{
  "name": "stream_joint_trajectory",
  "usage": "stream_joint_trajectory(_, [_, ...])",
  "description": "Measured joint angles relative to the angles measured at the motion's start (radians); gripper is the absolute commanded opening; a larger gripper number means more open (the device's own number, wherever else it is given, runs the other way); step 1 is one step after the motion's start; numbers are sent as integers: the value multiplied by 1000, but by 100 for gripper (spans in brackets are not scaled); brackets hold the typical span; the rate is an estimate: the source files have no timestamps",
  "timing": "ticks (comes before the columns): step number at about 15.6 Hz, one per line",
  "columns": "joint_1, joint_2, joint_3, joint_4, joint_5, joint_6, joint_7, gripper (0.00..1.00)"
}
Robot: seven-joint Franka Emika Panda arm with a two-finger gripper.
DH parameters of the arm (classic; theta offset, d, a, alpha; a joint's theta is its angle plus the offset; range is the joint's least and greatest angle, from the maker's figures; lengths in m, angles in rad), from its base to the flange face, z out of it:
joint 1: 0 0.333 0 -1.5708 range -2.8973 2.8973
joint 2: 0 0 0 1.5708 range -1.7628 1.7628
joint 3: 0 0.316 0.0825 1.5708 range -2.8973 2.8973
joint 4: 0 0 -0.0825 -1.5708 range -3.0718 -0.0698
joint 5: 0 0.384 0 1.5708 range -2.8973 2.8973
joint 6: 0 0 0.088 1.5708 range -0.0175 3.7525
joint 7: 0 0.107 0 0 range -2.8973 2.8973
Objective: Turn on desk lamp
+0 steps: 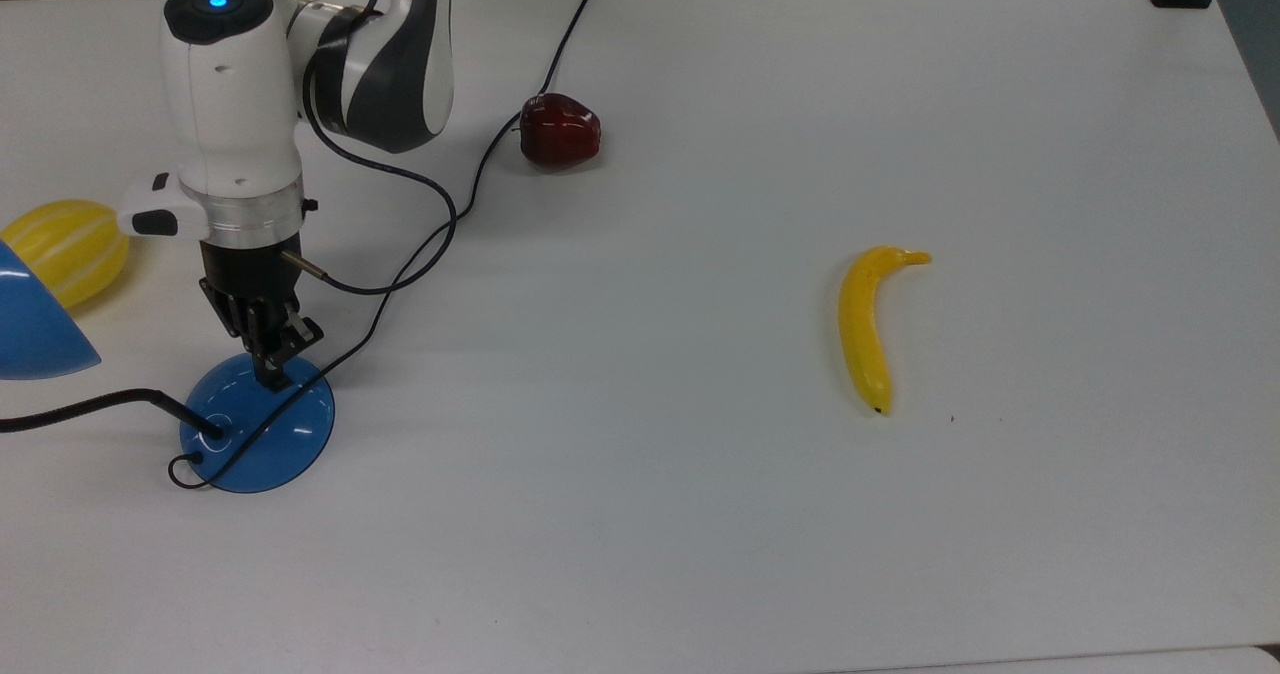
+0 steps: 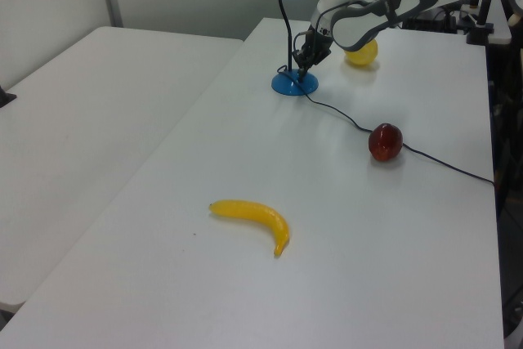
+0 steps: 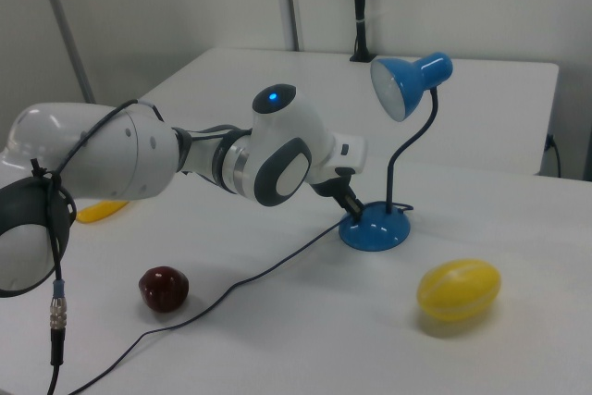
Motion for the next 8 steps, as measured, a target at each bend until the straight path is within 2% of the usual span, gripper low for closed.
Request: stream_joint_trajectory(8, [1,11,0,1,-1,17,12,0])
